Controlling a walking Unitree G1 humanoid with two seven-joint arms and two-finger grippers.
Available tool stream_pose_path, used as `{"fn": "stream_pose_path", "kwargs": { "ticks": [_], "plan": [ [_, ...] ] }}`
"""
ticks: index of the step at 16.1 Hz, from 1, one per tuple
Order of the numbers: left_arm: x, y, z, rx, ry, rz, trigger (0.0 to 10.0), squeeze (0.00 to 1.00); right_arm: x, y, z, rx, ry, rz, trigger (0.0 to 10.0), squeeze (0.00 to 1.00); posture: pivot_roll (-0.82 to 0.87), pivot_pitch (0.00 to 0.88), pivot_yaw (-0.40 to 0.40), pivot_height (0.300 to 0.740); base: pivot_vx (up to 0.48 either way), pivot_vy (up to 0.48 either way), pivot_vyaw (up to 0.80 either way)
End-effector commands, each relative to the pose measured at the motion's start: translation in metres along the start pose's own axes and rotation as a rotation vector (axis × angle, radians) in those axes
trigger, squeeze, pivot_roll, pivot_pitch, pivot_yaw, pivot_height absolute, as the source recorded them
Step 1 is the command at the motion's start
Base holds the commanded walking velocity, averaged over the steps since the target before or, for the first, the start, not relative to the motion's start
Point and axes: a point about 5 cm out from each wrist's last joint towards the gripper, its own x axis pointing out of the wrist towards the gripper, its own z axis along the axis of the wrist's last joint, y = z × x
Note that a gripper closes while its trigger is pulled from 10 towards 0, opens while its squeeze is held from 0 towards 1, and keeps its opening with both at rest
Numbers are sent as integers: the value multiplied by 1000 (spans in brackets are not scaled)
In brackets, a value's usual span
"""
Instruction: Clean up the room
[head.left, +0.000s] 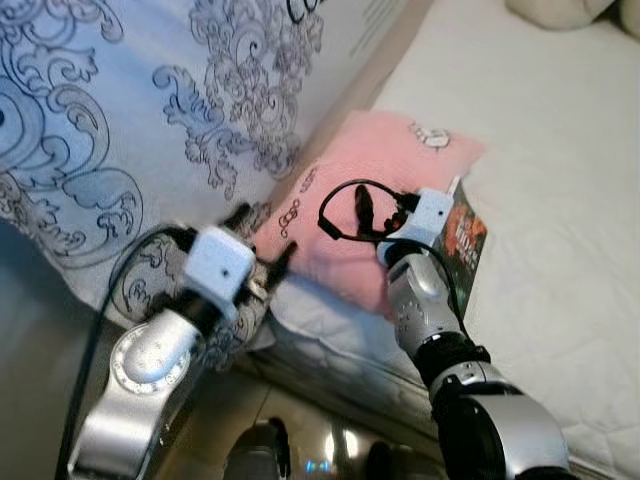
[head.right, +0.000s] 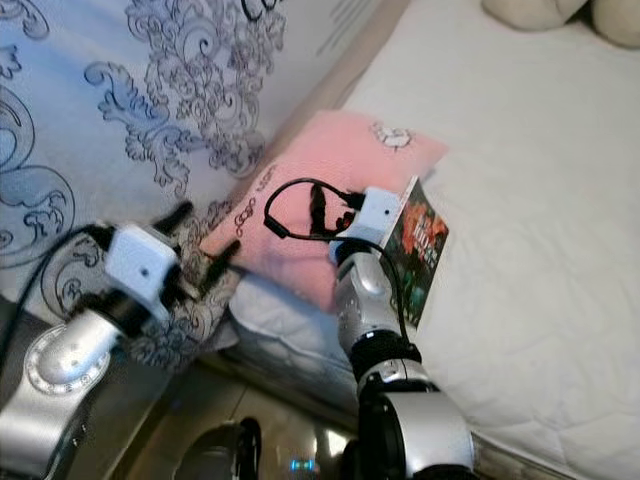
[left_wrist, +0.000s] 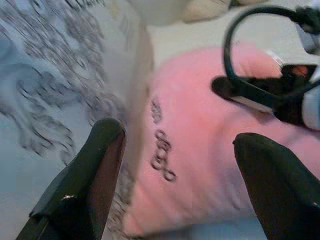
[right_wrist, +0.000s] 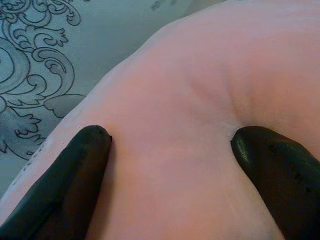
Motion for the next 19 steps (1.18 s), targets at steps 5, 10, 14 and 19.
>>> {"fn": "stream_pose_path", "kwargs": {
  "ticks": [5, 10, 14, 19],
  "plan": [
    [6, -6, 6, 37, -23, -28, 10000, 0, -18, -24, -23, 143, 48, -181, 10000, 255, 227, 224, 21, 740, 0, 0, 0],
    [8, -4, 2, 45, -8, -10, 10000, 0, -23, -36, -23, 169, 35, -245, 10000, 255, 214, 215, 22, 740, 0, 0, 0],
    [10, -3, 0, 64, -2, -2, 10000, 0, -29, -43, -31, 348, 63, -324, 10000, 251, 208, 212, 23, 740, 0, 0, 0],
    [13, -3, -4, 68, 10, 10, 10000, 0, -31, -44, -33, 298, 95, -291, 10000, 255, 196, 204, 21, 740, 0, 0, 0]
  ]
}}
